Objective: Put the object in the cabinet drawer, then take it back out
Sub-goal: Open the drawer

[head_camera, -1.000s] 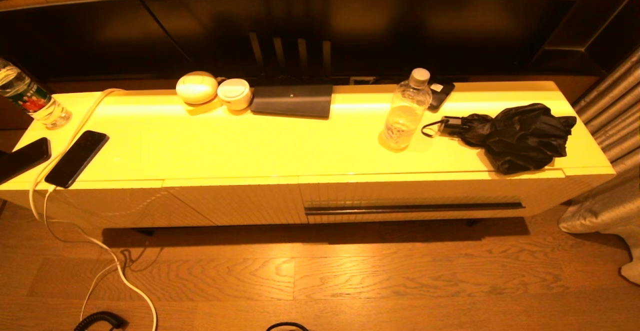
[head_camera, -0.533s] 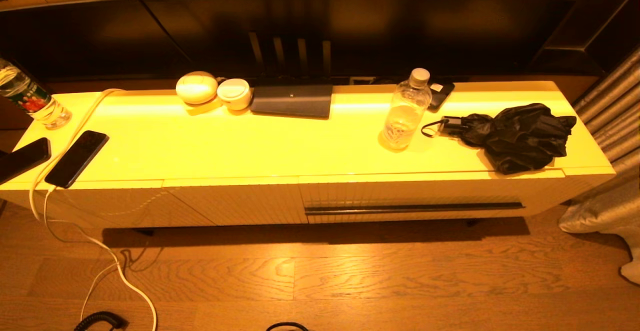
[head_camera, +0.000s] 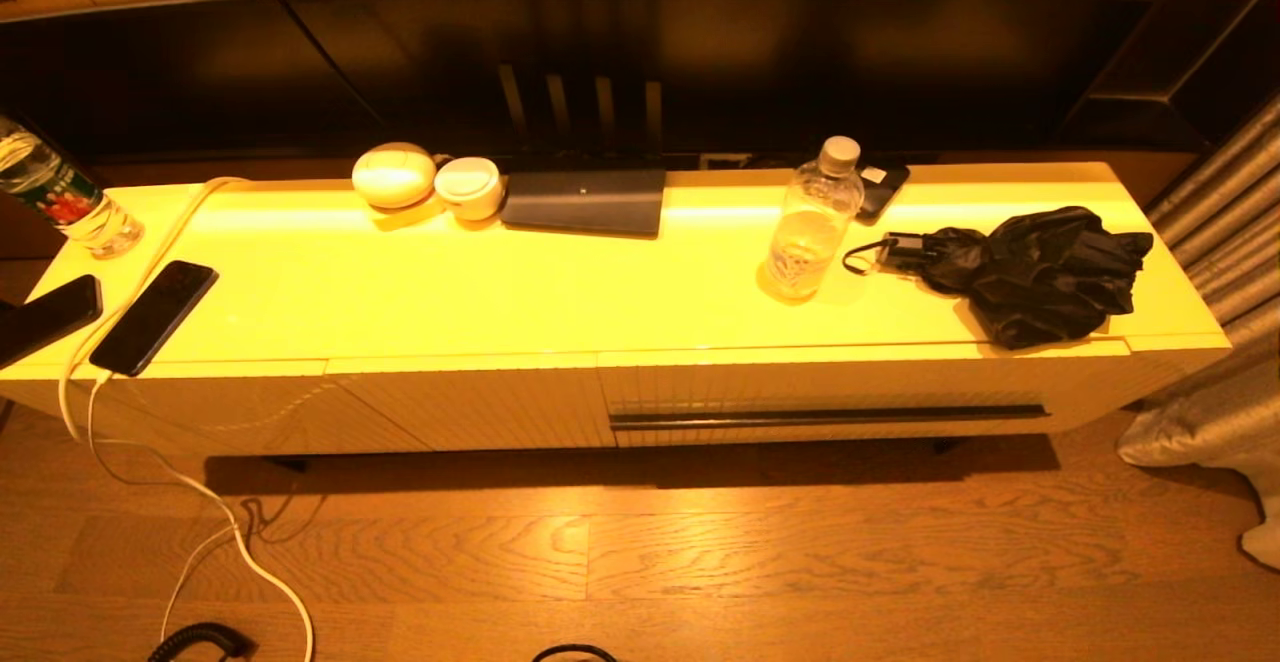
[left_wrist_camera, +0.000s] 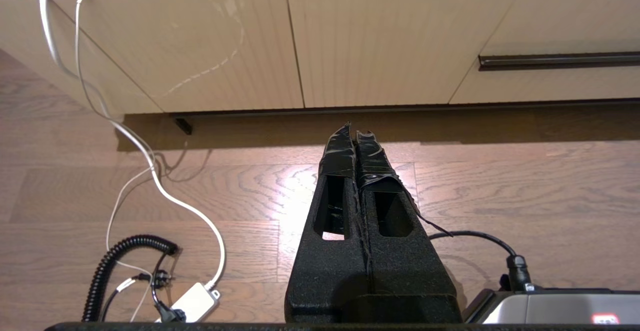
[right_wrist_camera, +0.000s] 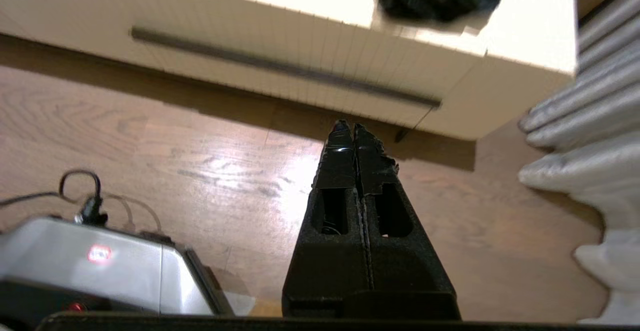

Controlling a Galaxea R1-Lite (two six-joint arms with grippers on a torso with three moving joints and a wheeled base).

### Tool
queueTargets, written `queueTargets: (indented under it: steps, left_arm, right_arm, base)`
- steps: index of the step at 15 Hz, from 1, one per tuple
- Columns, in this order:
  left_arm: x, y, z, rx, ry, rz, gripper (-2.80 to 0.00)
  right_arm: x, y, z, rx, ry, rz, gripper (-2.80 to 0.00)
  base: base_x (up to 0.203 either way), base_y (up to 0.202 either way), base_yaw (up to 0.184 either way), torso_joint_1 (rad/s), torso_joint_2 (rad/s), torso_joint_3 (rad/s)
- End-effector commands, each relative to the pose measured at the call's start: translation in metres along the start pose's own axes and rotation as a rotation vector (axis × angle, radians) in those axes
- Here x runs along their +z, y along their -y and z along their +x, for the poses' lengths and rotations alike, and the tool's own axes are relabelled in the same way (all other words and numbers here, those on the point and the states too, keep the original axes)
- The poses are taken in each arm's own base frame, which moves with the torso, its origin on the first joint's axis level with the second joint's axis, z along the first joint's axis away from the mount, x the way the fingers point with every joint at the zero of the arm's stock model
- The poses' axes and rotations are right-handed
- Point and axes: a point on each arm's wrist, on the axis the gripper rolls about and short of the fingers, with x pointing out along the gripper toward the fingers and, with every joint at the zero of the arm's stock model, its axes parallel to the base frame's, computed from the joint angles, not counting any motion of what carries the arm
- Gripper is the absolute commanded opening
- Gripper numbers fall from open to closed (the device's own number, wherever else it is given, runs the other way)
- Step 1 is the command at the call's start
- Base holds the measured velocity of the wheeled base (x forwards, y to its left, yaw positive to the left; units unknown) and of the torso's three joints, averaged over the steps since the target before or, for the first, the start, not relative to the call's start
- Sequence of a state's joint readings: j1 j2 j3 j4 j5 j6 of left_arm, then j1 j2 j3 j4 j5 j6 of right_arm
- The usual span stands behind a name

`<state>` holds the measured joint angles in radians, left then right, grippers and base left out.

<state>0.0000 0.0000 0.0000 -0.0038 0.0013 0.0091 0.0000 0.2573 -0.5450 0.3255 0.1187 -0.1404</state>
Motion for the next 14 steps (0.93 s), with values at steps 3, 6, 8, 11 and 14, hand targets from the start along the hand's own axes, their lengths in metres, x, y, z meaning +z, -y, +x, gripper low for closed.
queueTargets:
  steps: [3, 6, 8, 11, 14]
  left_arm:
    - [0.000, 0.000, 0.000, 0.000, -0.001, 0.000, -2.80]
    - [0.000, 0.000, 0.000, 0.000, -0.001, 0.000, -2.80]
    - [-0.001, 0.000, 0.000, 0.000, -0.002, 0.000, -2.80]
    - [-0.001, 0.000, 0.000, 0.000, -0.003, 0.000, -2.80]
    - [0.000, 0.000, 0.000, 0.000, -0.001, 0.000, -2.80]
  right_arm:
    - [0.068, 0.017, 0.064, 0.040, -0.160, -0.065, -2.80]
    - [0.089, 0.023, 0.105, 0.101, -0.223, -0.247, -2.80]
    - [0.089, 0.024, 0.131, 0.171, -0.274, -0.395, -2.80]
    - [0.076, 0.008, 0.158, 0.340, -0.332, -0.578, -2.80]
    - [0.052, -0.013, 0.180, 0.492, -0.411, -0.771, -2.80]
  base:
    - [0.000, 0.000, 0.000, 0.000, 0.00, 0.000]
    - [0.000, 0.000, 0.000, 0.000, 0.00, 0.000]
    - [0.000, 0.000, 0.000, 0.000, 0.00, 0.000]
    - [0.000, 0.000, 0.000, 0.000, 0.00, 0.000]
    - [0.000, 0.000, 0.000, 0.000, 0.00, 0.000]
